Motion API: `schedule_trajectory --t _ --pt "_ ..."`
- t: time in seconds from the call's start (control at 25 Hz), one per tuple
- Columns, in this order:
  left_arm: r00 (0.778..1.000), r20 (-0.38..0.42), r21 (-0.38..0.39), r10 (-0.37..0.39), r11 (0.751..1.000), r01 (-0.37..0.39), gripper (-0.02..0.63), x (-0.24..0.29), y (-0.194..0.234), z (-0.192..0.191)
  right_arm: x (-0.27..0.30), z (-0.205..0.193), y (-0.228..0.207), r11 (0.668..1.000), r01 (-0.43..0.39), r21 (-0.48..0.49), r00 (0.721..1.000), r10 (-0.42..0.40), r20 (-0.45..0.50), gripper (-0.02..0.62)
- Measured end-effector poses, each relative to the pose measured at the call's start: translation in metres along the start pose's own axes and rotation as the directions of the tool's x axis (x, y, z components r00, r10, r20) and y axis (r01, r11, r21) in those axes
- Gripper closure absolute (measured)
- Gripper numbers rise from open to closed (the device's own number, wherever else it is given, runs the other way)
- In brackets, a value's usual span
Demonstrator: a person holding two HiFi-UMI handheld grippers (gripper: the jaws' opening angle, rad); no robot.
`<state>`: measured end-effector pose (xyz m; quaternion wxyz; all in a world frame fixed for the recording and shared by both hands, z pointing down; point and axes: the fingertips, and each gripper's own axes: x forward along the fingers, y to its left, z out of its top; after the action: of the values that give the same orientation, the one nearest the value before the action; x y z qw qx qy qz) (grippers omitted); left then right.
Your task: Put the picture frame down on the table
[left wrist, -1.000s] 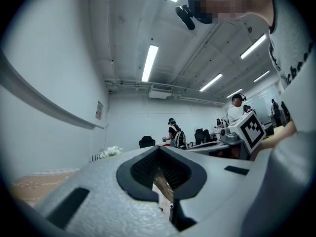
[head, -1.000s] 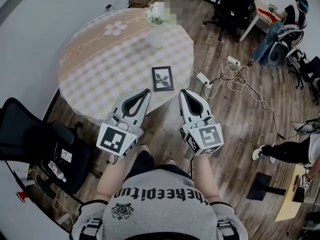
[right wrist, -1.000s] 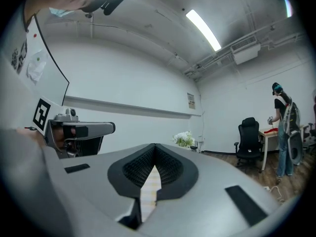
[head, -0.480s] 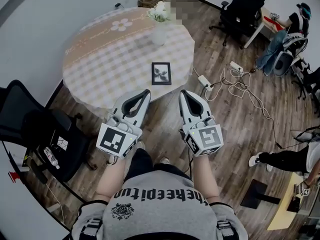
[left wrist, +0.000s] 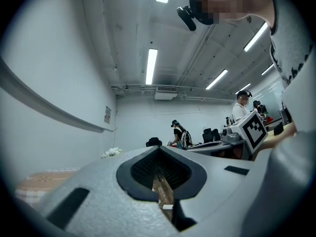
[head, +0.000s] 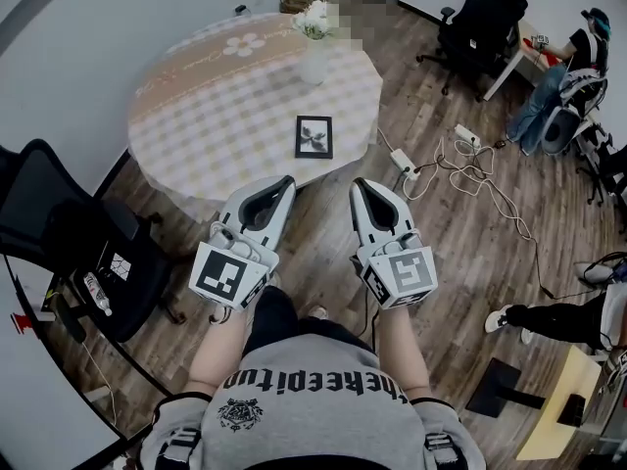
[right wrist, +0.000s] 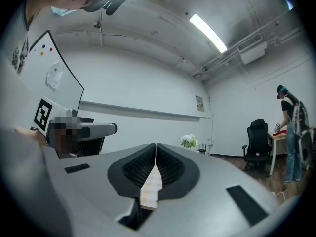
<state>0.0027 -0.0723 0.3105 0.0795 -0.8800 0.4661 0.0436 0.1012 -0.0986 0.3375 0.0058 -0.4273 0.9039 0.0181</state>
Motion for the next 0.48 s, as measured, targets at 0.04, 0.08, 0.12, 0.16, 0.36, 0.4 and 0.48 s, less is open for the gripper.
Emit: schedule_trajectory --t 0.04,0.08,0.12,0.16,0.36,0.4,0.48 --pt "1.0 -0.001 0.001 0.002 1.0 -0.002 0.591 0.0 -0.002 0.0 -0.002 0.0 0.001 1.0 -0.009 -0.003 1.0 0.009 0.002 0.589" --pt "1.0 -0.003 0.002 0.004 1.0 -0.004 0.591 0.0 -0.005 0.0 -0.004 0.001 0.001 1.0 -0.017 -0.006 1.0 0.017 0.004 0.589" --pt "1.0 -0.004 0.004 0.006 1.0 -0.006 0.591 0.0 -0.007 0.0 -0.006 0.001 0.002 1.0 -0.021 -0.007 1.0 0.021 0.006 0.589" --pt "1.0 -0.005 0.005 0.006 1.0 -0.006 0.591 0.0 -0.009 -0.001 -0.009 0.001 0.002 1.0 -0.024 -0.008 1.0 0.024 0.007 0.589" --pt "1.0 -0.01 0.012 0.011 1.0 -0.01 0.591 0.0 -0.019 0.001 -0.016 0.002 0.002 0.999 -0.039 -0.013 0.999 0.039 0.004 0.589" --pt "1.0 -0.011 0.013 0.011 1.0 -0.011 0.591 0.001 -0.02 0.001 -0.017 0.002 0.001 0.999 -0.04 -0.01 0.999 0.04 0.006 0.589" --pt "1.0 -0.014 0.015 0.012 1.0 -0.012 0.591 0.002 -0.023 0.001 -0.019 0.001 -0.001 0.999 -0.036 -0.002 0.999 0.036 0.012 0.589"
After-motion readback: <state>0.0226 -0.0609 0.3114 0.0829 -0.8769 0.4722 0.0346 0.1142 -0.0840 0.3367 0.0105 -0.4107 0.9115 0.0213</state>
